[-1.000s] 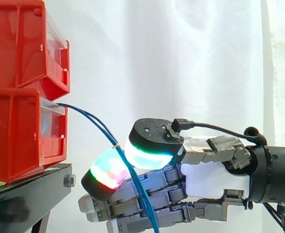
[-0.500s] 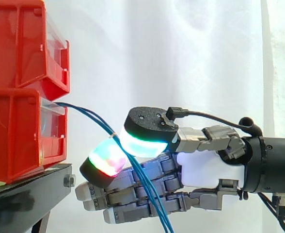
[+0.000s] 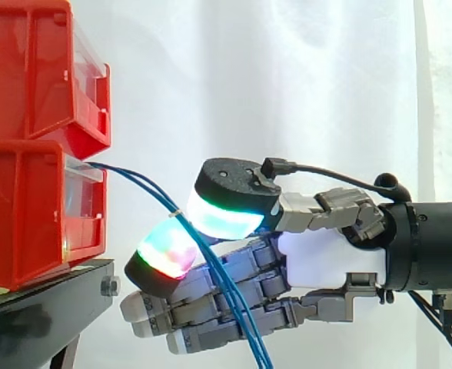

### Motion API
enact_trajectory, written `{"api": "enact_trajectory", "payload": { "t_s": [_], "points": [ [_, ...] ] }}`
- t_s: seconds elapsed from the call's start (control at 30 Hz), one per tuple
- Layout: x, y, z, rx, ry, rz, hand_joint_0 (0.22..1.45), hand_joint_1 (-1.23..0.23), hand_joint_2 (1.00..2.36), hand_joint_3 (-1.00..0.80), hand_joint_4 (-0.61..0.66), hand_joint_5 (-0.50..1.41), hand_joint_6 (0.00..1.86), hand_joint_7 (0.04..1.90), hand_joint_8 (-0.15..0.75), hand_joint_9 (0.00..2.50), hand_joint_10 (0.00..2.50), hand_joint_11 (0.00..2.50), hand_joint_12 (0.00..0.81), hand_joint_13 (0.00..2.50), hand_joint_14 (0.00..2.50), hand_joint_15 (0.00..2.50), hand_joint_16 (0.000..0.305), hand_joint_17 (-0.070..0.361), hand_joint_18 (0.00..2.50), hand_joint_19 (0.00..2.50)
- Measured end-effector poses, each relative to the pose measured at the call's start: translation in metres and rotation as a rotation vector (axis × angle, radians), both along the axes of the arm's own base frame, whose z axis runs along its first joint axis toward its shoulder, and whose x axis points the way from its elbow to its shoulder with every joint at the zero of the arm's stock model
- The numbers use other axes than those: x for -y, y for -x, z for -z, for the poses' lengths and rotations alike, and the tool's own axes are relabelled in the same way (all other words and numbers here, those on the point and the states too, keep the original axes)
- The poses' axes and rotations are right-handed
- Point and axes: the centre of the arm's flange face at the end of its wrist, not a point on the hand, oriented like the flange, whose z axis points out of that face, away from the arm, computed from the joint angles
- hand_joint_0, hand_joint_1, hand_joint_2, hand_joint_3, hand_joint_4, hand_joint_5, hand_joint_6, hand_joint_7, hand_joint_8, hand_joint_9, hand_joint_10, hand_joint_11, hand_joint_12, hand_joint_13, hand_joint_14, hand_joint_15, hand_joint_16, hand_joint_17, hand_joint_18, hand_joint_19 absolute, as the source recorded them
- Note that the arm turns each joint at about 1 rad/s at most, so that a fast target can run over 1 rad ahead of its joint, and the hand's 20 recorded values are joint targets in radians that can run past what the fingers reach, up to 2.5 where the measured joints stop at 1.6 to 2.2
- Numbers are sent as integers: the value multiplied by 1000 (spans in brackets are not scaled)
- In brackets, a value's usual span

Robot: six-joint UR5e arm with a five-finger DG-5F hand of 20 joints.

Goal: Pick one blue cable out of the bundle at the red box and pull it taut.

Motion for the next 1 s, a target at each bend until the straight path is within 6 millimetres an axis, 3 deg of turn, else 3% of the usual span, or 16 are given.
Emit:
{"api": "enact_trajectory", "payload": {
  "t_s": [0.2, 0.33, 0.57, 1.0],
  "points": [
    [-1, 0, -3, -19, 2, 1, 512, -763, 1000, -500, 202, -125, 640, 1049, 286, 403, 3, 148, 334, 165, 2, 79, 53, 120, 0, 52],
    [-3, 2, 5, -28, 11, 10, 511, -762, 1000, -500, 213, -109, 561, 1157, 286, 401, 3, 147, 333, 163, 2, 70, 53, 120, 0, 51],
    [-6, 5, 25, 15, 25, 66, 515, -764, 1000, -500, 234, -100, 516, 1210, 281, 413, 3, 146, 331, 172, 0, 78, 53, 119, 0, 58],
    [-9, 3, 25, 45, 26, 71, 525, -733, 1000, -500, 258, -93, 500, 1224, 285, 445, 4, 133, 324, 190, 2, 77, 52, 117, 8, 65]
  ]
}}
